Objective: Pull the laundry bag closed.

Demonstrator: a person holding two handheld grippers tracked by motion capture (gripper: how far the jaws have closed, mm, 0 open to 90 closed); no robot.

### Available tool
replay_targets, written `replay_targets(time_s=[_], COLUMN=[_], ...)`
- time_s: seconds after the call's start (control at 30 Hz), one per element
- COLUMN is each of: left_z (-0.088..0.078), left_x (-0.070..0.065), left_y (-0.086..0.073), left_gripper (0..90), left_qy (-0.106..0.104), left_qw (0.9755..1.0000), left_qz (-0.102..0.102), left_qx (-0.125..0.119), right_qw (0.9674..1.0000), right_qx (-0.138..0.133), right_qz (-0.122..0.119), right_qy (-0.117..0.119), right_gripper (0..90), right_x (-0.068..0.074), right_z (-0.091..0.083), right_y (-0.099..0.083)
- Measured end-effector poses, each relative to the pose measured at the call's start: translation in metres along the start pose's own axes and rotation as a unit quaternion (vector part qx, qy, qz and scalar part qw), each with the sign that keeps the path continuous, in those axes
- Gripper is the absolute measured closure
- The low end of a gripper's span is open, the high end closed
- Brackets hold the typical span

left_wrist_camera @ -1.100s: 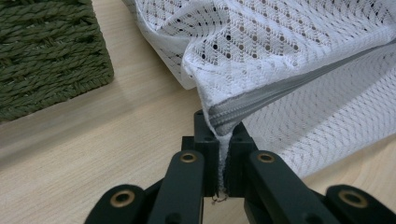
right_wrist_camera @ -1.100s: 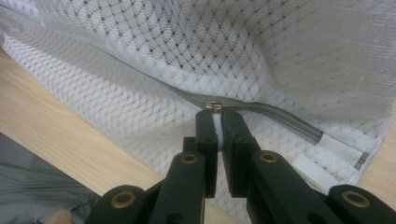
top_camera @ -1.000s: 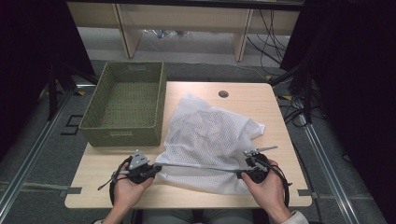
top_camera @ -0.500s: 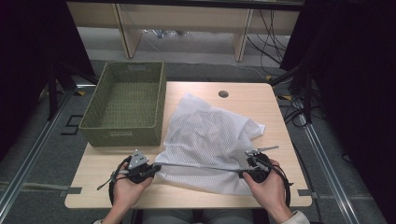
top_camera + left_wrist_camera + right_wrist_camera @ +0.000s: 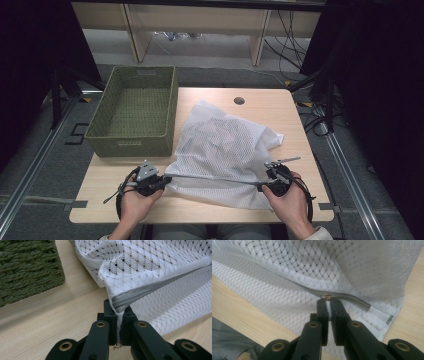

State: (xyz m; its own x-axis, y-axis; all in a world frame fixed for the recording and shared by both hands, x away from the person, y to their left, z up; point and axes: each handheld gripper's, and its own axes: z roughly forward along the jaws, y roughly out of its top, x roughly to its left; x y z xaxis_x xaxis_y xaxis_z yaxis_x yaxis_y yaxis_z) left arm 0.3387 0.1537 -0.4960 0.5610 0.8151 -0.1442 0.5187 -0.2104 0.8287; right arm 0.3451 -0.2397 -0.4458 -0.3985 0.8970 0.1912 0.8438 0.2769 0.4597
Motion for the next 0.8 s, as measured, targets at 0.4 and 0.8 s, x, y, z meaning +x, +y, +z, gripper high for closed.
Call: replay_targets(time_s=[0.4, 0.8], left_z=[-0.0025, -0.003], left_x=[0.0044, 0.006], left_y=[0.0006, 0.0008], left_gripper=[86.7, 86.7], left_qy=[0.005, 0.006], left_qw=[0.9999, 1.0], left_qz=[0.01, 0.005], left_qx=[0.003, -0.001], right_qw=[0.9999, 0.9998], right_qx=[0.001, 0.006], right_qz=[0.014, 0.019], right_qy=[0.002, 0.006], right_gripper=[86.9, 86.9], right_x=[-0.0024, -0.0091], right_z=[-0.0002, -0.0008], right_y=[-0.0008, -0.0023])
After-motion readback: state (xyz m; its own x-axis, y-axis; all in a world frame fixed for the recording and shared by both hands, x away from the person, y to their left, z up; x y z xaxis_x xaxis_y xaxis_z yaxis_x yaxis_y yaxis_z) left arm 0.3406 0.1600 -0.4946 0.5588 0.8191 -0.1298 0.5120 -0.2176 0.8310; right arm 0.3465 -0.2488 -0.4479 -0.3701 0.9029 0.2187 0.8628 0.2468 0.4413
